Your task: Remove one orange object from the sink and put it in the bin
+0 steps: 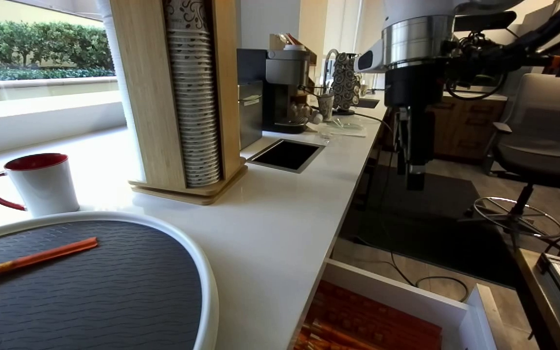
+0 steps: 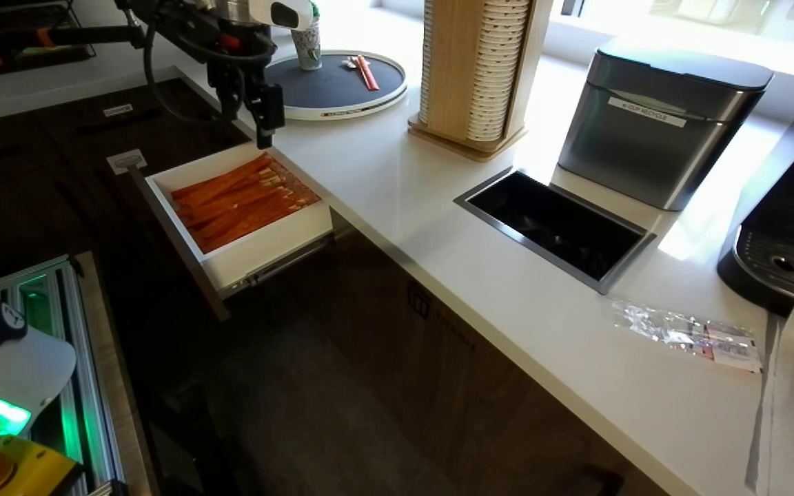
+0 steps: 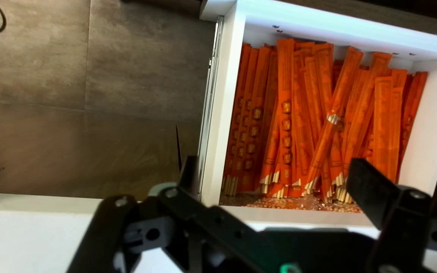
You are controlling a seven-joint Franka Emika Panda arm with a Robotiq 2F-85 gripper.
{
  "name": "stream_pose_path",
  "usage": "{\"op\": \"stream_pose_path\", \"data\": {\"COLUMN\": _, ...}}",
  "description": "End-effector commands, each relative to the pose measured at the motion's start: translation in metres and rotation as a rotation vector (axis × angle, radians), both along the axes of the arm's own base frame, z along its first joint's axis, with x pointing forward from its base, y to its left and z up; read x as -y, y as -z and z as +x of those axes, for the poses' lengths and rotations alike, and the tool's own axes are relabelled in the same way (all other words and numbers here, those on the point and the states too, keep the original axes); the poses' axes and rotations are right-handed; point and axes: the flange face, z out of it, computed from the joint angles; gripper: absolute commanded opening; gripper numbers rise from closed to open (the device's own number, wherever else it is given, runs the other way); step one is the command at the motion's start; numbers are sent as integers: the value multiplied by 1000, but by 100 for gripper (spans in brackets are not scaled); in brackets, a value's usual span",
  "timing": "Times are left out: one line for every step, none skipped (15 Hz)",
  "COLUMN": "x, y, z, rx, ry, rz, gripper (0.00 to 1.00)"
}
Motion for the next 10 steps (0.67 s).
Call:
{"op": "stream_pose_path", "data": {"x": -10, "y": 18, "z": 11, "rx": -34, "ry": -18, "rz": 21, "gripper": 100}}
{"op": "stream_pose_path", "data": {"x": -21, "y": 24, "z": 12, "rx": -23, "ry": -62, "rz": 40, "gripper": 100}}
{"op": "stream_pose_path", "data": {"x": -31, "y": 35, "z": 13, "rx": -28, "ry": -71, "rz": 28, "gripper": 100}}
{"op": "stream_pose_path", "data": {"x": -39, "y": 44, "z": 14, "rx": -24, "ry": -83, "rz": 34, "gripper": 100}}
{"op": "stream_pose_path", "data": {"x": -50, "y": 55, "z": 14, "rx": -20, "ry": -92, "rz": 33, "gripper": 100}}
{"op": "stream_pose_path", "data": {"x": -61, "y": 66, "z": 13, "rx": -15, "ry": -98, "rz": 25, "gripper": 100}}
{"op": "stream_pose_path", "data": {"x": -70, "y": 77, "z": 15, "rx": -6, "ry": -83, "rz": 8, "gripper": 100}}
{"op": "stream_pose_path", "data": {"x": -74, "y": 85, "z": 17, "rx": 7, "ry": -73, "rz": -1, "gripper": 100}}
{"op": "stream_pose_path", "data": {"x": -76, "y": 97, "z": 23, "rx": 30, "ry": -46, "rz": -6, "gripper": 100}}
{"op": "stream_pose_path", "data": {"x": -78, "y": 106, "z": 27, "rx": 28, "ry": -59, "rz": 0, "gripper": 100}}
